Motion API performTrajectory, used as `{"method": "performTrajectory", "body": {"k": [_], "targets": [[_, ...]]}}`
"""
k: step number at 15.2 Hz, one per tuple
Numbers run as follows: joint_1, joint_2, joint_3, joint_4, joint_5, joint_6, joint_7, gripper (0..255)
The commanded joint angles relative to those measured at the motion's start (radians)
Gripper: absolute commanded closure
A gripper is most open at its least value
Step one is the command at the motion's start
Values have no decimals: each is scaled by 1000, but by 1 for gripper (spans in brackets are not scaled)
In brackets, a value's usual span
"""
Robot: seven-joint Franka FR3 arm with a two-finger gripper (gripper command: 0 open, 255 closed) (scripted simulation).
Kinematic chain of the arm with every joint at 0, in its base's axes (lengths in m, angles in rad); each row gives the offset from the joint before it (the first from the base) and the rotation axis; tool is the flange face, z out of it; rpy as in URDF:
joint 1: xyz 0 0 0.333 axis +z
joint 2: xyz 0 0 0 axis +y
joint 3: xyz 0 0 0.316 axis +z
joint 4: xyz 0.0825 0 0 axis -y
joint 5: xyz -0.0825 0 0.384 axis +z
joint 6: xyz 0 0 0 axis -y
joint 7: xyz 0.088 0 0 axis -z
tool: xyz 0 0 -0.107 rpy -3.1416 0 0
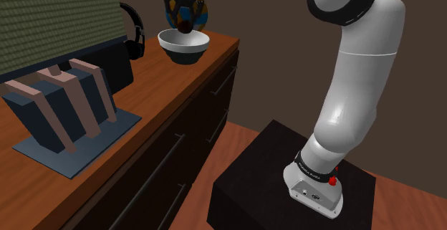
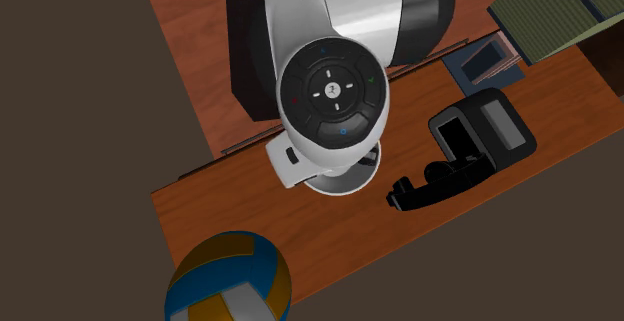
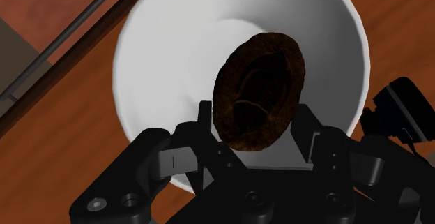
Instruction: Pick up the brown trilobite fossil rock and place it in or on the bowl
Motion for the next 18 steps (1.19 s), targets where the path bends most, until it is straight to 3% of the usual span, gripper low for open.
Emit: {"method": "performTrajectory", "body": {"k": [1,4,12,13,18], "targets": [[-4,-9,-1,-39,2,31,-6,255],[-7,-20,-2,-92,5,72,-11,255],[-7,-20,-2,-92,5,72,-11,255],[-7,-20,-2,-92,5,72,-11,0],[-7,-20,-2,-92,5,72,-11,0]]}}
